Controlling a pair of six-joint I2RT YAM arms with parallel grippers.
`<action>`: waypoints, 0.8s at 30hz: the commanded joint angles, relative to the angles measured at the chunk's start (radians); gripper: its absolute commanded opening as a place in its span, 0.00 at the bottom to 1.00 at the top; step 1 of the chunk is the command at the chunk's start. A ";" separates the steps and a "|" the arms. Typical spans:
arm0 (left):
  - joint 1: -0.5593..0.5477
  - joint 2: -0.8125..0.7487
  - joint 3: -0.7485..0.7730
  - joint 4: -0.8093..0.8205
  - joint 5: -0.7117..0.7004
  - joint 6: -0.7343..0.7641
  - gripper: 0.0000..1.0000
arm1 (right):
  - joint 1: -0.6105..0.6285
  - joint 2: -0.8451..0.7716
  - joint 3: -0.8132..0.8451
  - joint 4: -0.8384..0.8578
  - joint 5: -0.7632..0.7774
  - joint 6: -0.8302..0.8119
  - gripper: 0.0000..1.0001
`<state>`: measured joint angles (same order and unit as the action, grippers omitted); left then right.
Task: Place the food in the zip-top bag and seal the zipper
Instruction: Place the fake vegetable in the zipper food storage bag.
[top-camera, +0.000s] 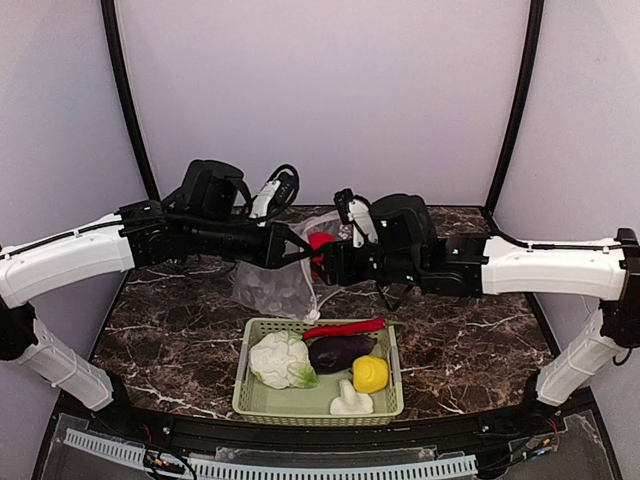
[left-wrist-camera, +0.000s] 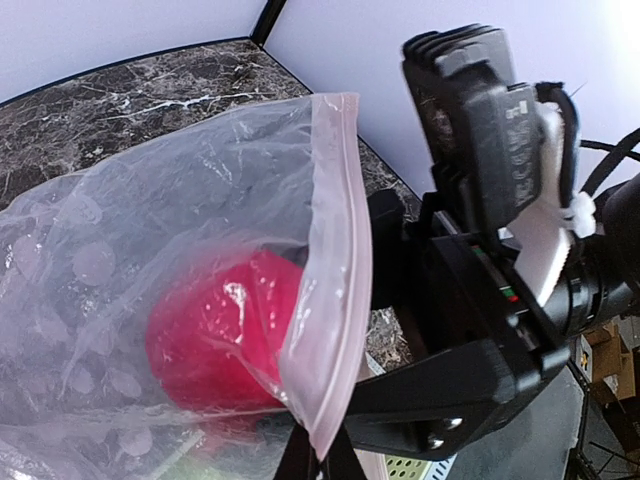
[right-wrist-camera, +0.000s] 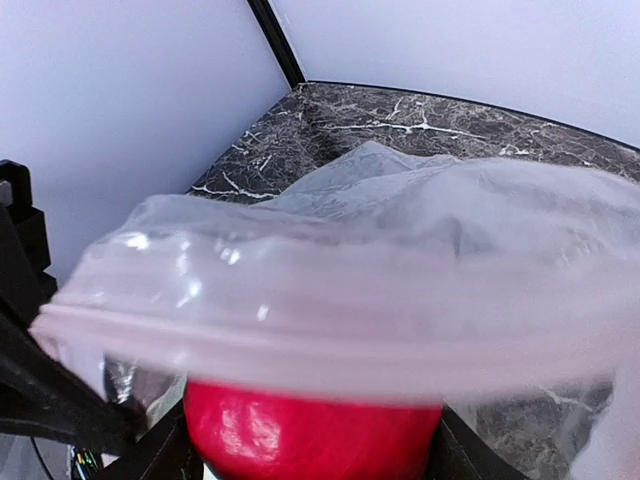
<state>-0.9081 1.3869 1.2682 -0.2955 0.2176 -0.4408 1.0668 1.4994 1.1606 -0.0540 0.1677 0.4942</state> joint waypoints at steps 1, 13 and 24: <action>-0.006 -0.034 -0.016 0.061 0.052 -0.024 0.01 | -0.002 0.043 0.066 -0.023 0.006 -0.014 0.65; 0.025 -0.072 -0.053 0.075 -0.001 -0.069 0.01 | -0.002 0.019 0.072 -0.076 0.025 -0.019 0.88; 0.072 -0.071 -0.083 0.082 -0.001 -0.091 0.01 | -0.001 -0.127 0.058 -0.165 -0.071 0.030 0.88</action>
<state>-0.8482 1.3464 1.2083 -0.2329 0.2188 -0.5171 1.0641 1.4605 1.2175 -0.1963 0.1444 0.4915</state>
